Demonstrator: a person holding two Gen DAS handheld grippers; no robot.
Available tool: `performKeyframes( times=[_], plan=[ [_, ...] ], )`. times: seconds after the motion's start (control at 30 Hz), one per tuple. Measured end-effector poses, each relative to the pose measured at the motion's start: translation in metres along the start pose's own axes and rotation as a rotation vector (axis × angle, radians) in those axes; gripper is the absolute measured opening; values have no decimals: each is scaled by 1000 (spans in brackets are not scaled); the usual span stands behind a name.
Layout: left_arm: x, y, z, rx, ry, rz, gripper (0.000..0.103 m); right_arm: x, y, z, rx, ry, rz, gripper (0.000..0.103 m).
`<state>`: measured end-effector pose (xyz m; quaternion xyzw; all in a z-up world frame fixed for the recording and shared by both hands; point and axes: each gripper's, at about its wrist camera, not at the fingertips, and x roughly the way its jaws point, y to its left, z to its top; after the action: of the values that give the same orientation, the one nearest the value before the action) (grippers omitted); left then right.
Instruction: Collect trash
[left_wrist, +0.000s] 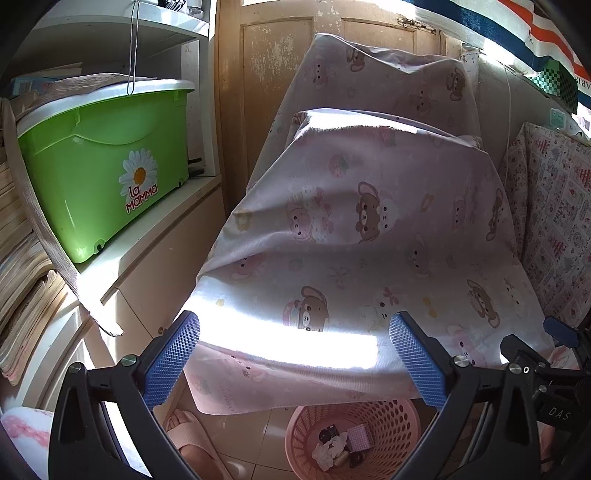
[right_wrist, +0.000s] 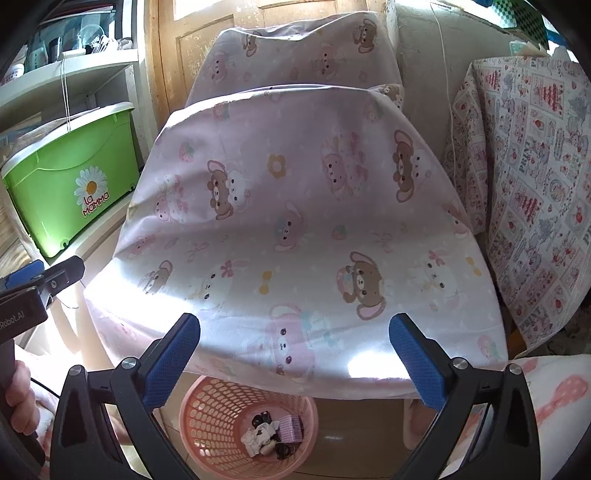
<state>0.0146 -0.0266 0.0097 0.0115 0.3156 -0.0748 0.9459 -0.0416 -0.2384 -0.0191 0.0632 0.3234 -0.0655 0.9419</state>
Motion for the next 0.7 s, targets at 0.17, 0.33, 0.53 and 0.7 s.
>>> performKeyframes(
  times=[0.17, 0.33, 0.53, 0.7],
  plan=[
    [5, -1, 0, -5, 16, 5, 102, 2, 4, -2, -22, 26, 12, 103],
    [3, -5, -1, 22, 5, 5, 102, 0, 5, -3, -19, 18, 14, 103],
    [2, -10, -1, 40, -14, 20, 102, -4, 13, -3, -72, -3, 9, 103],
    [2, -10, -1, 38, -21, 27, 102, -6, 16, -3, -89, -10, 18, 103]
  ],
)
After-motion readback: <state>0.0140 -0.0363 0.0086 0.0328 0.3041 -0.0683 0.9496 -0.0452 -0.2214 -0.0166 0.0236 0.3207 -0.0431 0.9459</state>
